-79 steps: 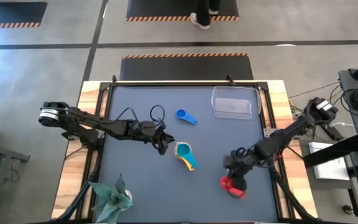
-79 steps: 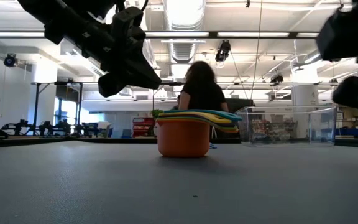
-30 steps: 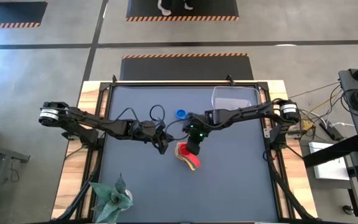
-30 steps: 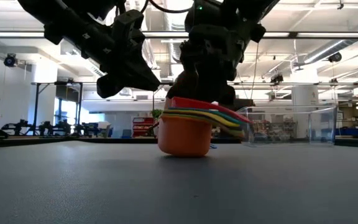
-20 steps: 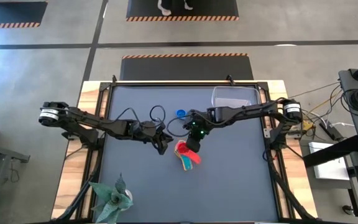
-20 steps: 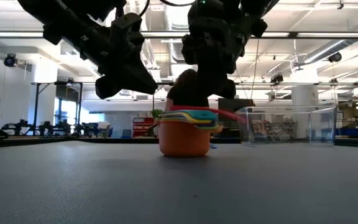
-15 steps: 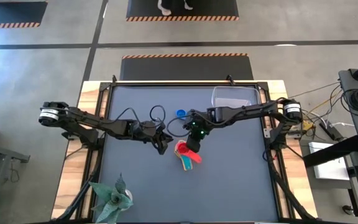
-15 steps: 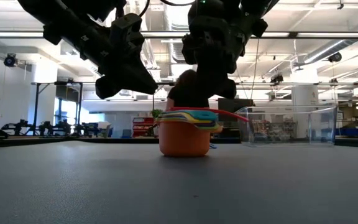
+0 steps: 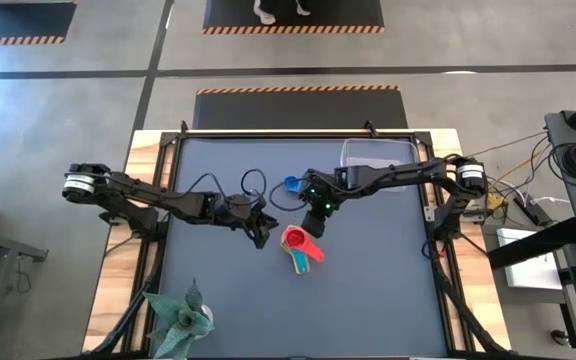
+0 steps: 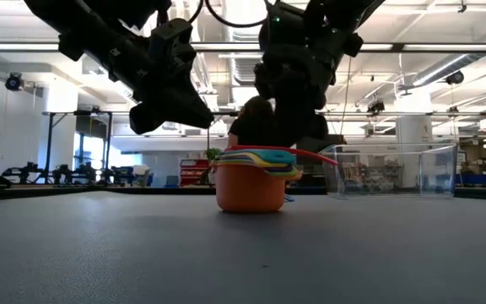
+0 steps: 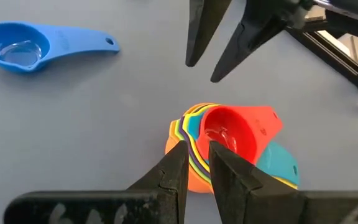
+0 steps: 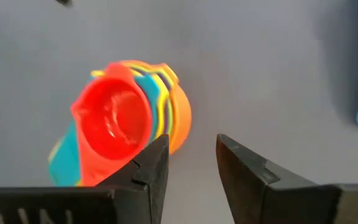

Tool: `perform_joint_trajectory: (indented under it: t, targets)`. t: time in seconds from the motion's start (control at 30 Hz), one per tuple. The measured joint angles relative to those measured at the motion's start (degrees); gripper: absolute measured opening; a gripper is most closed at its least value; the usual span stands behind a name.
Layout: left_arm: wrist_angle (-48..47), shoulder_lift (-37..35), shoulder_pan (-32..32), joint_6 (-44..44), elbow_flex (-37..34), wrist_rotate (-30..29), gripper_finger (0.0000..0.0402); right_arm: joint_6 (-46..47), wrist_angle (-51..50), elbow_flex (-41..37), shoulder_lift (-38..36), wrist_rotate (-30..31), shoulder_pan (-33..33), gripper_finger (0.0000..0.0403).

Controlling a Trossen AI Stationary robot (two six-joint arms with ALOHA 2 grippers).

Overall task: Nest measuring cups in basket
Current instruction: Stack the blue measuring cup on top of the red measuring cup

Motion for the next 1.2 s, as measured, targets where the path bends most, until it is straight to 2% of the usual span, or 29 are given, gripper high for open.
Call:
perform_joint_trajectory:
  t: [0.17,0.37,0.53,0.8,1.0,1.2]
  targets:
    - [-0.1,0.0,1.6,1.9,0.0,0.3,0.0045,-0.1,-1.7,-0.9,0.0,1.3,0.0,0.0111]
    - [-0.8,0.0,9.0,4.8,1.0,8.5,0.0038,-0.4,-1.5,-1.0,-2.0,2.3,1.0,0.0096]
    - [-3.9,0.0,15.5,4.8,2.5,8.6,0.0037,-0.2,-1.5,-2.9,-5.4,5.8,2.1,0.0082]
    - [-9.8,0.2,23.1,5.2,4.3,8.2,0.0039,4.3,-0.7,-10.4,-10.1,7.3,2.4,0.0075]
    - [-15.3,1.9,25.4,5.2,7.5,8.6,0.0074,8.5,3.3,-16.1,-13.7,7.3,2.8,0.0075]
    - [-17.8,8.9,25.4,6.0,13.9,9.7,0.0127,11.6,5.3,-19.6,-16.7,7.4,3.2,0.0075]
